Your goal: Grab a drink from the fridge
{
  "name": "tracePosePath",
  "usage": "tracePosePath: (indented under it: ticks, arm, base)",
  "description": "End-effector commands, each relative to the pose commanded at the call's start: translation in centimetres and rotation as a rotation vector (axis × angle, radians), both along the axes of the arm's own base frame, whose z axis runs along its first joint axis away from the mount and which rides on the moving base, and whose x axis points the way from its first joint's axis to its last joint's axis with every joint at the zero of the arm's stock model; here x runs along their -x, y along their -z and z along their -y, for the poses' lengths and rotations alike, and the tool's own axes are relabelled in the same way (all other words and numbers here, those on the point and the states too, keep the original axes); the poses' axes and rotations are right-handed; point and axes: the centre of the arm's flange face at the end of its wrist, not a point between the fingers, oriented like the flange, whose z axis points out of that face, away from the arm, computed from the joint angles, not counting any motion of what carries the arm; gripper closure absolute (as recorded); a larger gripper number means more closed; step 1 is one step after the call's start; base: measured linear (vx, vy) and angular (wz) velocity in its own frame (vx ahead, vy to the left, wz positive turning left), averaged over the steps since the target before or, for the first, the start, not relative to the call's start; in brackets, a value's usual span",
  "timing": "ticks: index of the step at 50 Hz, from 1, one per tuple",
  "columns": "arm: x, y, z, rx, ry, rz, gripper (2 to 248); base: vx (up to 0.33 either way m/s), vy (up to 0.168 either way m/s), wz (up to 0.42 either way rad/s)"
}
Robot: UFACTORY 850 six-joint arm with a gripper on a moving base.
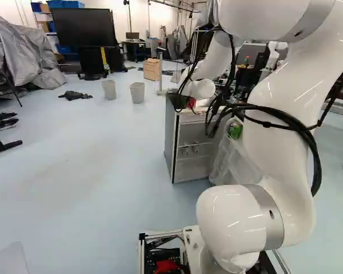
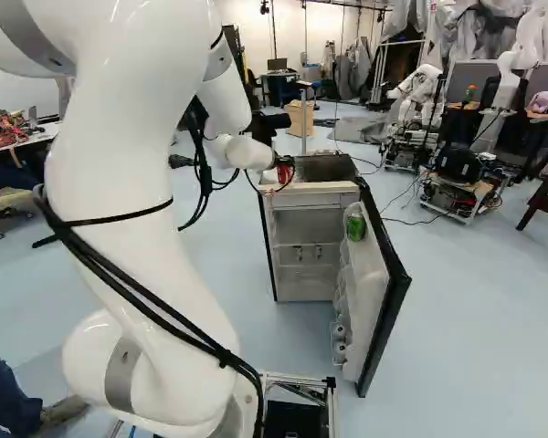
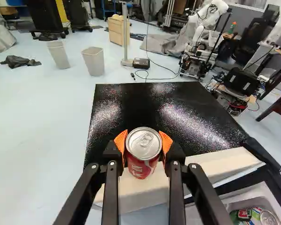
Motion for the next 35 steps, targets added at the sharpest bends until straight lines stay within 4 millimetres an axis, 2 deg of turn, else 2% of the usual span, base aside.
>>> tracePosePath:
  ticks: [19,20,24,25,29,30,35]
  arm:
    - [-0.06,0.37,0.00,0.000,0.000,-0.007,152]
    - [-0.06,0.37,0.00,0.000,0.000,-0.007,143]
    - [-0.06,0.37,0.00,0.000,0.000,-0.007,143]
    - [-0.06,0.37,0.00,0.000,0.000,-0.007,112]
    - [-0.06,0.37,0.00,0.000,0.000,-0.007,112]
    - [-0.06,0.37,0.00,0.000,0.000,-0.007,78]
    - [0.02,0.37,0.00,0.000,0.000,-0.007,78]
  base:
    - [0.000,0.000,0.000]
    - [0.000,0.000,0.000]
    - [0.000,0.000,0.000]
    - [0.000,0.000,0.000]
    - [0.000,0.000,0.000]
    - [0.000,0.000,0.000]
    - [0.000,0.000,0.000]
